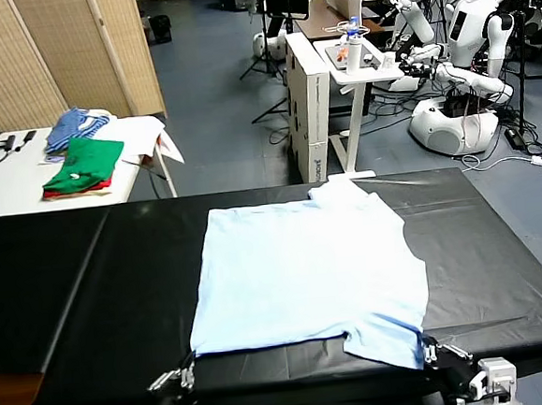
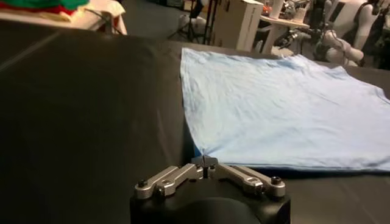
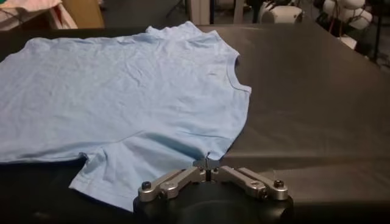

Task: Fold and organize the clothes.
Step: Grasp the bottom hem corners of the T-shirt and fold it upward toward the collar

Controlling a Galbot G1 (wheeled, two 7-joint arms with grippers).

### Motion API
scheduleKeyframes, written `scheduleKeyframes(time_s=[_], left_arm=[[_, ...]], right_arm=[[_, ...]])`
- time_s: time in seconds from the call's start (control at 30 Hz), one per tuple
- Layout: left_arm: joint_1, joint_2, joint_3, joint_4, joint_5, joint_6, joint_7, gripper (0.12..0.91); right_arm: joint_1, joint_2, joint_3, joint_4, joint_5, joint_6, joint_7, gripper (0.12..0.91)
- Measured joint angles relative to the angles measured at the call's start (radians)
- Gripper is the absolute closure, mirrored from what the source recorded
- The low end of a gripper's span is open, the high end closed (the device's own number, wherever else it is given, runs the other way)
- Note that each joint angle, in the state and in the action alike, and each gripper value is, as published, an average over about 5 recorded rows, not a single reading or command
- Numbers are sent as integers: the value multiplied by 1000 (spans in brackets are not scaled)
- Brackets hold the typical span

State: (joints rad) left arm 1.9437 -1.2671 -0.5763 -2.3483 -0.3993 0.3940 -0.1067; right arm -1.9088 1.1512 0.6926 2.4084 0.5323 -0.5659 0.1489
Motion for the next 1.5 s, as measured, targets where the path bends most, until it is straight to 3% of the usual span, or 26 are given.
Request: scheduleKeyframes(time_s=[0.2, 0.47, 0.9, 1.13, 1.5], left_arm=[[39, -10, -10, -41, 26, -31, 1, 885], [-34, -57, 13, -3, 74, -97, 36, 885], [-330, -77, 40, 189, 77, -124, 26, 885], [-425, -51, 64, 277, 74, -128, 26, 885], [-518, 20, 111, 376, 59, -122, 24, 885]], right_arm=[[86, -29, 4, -54, 36, 94, -47, 886], [280, -71, -49, -214, 57, 151, -46, 886], [597, -98, -197, -424, 26, 102, -1, 886], [673, -105, -250, -502, 5, 75, -5, 886], [719, -94, -288, -569, -14, 103, -21, 886]])
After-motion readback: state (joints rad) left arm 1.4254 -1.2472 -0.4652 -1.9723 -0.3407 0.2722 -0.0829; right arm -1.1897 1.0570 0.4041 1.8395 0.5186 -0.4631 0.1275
